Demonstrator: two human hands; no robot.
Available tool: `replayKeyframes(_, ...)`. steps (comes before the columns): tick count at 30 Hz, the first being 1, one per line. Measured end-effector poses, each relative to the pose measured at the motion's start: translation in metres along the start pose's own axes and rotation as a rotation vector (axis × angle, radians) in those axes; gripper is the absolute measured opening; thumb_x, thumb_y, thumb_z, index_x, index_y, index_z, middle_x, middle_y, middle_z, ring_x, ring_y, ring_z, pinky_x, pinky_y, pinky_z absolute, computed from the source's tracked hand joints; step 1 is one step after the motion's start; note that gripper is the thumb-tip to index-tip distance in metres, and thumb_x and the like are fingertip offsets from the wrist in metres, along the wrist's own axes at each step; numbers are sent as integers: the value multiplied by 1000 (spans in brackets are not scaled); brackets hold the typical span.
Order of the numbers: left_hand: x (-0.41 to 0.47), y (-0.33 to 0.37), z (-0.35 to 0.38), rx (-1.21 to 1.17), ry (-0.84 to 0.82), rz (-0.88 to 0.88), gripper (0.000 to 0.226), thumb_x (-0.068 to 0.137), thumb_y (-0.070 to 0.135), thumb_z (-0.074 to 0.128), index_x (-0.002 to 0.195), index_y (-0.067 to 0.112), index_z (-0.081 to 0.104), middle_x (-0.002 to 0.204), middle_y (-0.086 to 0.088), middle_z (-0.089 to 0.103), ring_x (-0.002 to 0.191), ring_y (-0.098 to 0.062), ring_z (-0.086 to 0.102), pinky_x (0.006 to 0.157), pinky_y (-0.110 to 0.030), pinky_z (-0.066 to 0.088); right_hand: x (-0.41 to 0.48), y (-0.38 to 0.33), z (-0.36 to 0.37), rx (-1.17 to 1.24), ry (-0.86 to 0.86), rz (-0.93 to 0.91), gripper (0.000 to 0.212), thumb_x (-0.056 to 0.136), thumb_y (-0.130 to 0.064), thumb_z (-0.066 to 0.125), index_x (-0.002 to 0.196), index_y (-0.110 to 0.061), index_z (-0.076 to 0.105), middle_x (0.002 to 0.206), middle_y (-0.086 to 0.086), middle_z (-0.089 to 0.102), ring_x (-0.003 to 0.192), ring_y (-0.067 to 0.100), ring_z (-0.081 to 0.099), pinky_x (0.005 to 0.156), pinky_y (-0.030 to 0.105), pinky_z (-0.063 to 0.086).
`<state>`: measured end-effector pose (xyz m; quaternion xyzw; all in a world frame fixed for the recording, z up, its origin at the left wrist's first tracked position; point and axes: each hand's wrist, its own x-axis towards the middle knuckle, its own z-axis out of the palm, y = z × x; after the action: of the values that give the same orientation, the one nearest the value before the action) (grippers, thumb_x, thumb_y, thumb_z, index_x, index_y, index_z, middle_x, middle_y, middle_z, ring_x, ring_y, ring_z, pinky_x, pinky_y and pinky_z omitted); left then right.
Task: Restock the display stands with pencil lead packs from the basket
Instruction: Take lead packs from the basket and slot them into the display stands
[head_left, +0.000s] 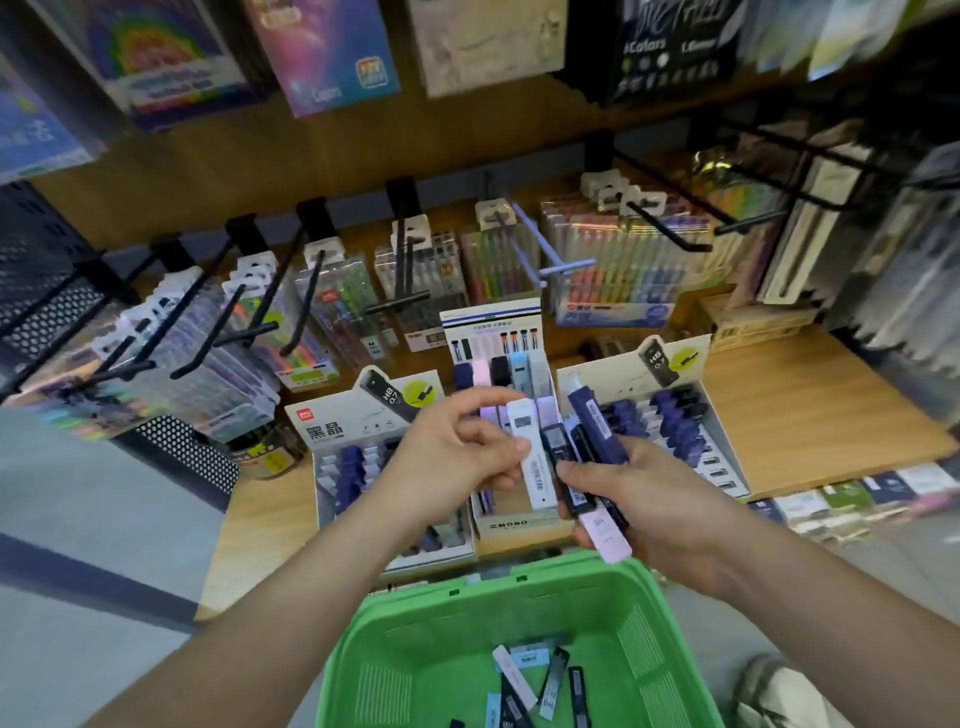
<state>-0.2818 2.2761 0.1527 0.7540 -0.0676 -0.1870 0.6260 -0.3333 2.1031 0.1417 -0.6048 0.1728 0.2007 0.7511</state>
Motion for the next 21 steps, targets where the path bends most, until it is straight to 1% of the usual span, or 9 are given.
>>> replayKeyframes(3,28,4,1,-92,146,22,24,85,2,67,106,11,61,77,-11,73,67,-21,71,58,-22,56,0,-7,-17,51,81,-23,17,94,-9,62,111,-5,63,85,11,72,64,20,63,48,26,50)
replayKeyframes(5,48,4,-1,0,224,49,24,87,2,65,108,12,61,72,-7,72,67,-22,71,58,-22,56,0,-12,-26,93,113,-41,12,95,-8,61,107,-6,63,78,9,72,61,18,62,47,27,51)
replayKeyframes(8,74,2,0,171,223,63,34,85,2,67,115,19,64,63,-6,66,66,-23,70,63,-27,58,-1,-20,-37,154,118,-74,13,95,-7,60,107,-5,63,79,12,72,57,18,61,47,27,51)
replayKeyframes(10,88,3,2,241,225,33,30,80,5,75,108,14,68,65,-8,68,63,-22,70,65,-28,59,0,-24,-44,175,125,-90,15,95,-9,61,109,-5,63,82,12,71,59,19,62,50,29,52)
replayKeyframes(11,95,3,2,284,232,24,25,76,7,79,99,11,69,64,-9,68,58,-18,69,60,-27,59,1,-26,-47,187,131,-97,16,94,-9,61,109,-5,63,82,11,72,60,18,63,50,29,52)
replayKeyframes(14,113,5,1,564,278,45,22,71,25,84,76,20,63,59,-1,66,45,-10,63,48,-21,53,1,-30,-52,240,129,-117,16,95,-8,60,110,-3,64,78,10,70,57,15,62,49,27,53)
replayKeyframes(15,117,5,1,694,289,54,24,72,32,83,74,21,62,62,-2,67,48,-12,65,51,-24,55,2,-30,-51,253,124,-119,17,95,-7,59,110,-1,63,77,10,69,57,15,61,49,27,53)
replayKeyframes(17,123,5,3,954,298,99,34,76,43,77,73,12,65,65,-9,68,59,-22,67,62,-34,55,3,-31,-50,272,119,-117,18,96,-6,58,112,0,62,77,11,69,58,17,61,49,27,52)
replayKeyframes(21,132,3,12,1144,306,192,43,85,46,67,62,13,51,59,-6,55,65,-25,55,56,-34,37,5,-34,-48,285,124,-107,19,95,-8,61,114,-5,63,83,12,71,64,19,62,51,28,53)
